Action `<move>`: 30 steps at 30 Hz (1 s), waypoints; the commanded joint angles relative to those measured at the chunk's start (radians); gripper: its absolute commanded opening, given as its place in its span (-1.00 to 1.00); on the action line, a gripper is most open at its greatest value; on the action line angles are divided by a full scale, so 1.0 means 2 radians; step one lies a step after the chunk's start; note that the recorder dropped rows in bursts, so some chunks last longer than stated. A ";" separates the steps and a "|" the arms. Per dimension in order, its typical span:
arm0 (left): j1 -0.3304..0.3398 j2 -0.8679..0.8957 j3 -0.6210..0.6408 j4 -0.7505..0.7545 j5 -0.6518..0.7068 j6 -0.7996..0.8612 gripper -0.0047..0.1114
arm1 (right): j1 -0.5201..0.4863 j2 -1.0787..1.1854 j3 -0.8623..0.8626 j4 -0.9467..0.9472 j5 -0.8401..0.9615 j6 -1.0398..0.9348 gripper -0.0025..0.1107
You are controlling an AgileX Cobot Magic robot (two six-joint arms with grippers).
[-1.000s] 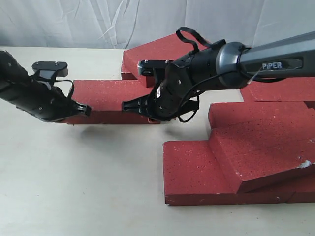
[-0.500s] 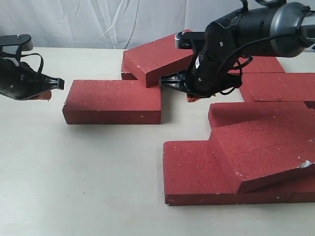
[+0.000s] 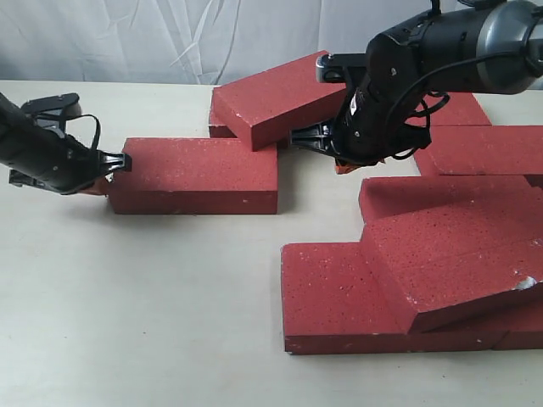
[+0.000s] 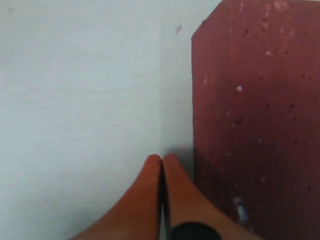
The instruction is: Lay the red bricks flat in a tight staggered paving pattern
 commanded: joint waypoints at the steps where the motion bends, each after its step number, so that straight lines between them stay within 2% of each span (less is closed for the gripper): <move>1: -0.028 0.020 -0.003 -0.045 0.007 0.032 -0.92 | -0.002 -0.003 -0.002 0.000 -0.004 -0.003 -0.97; 9: -0.074 0.024 -0.003 -0.082 -0.005 0.041 -0.92 | -0.002 -0.003 -0.002 0.103 0.024 -0.113 -0.97; 16: -0.103 0.024 -0.003 -0.106 -0.010 0.041 -0.92 | -0.002 -0.002 -0.002 0.127 0.031 -0.127 -0.97; 24: -0.108 0.024 -0.004 -0.113 -0.035 0.041 -0.92 | -0.002 0.026 -0.002 0.134 0.040 -0.134 -0.97; 30: -0.109 0.024 -0.034 -0.113 -0.033 0.041 -0.92 | -0.002 0.045 -0.002 0.140 0.001 -0.133 -0.97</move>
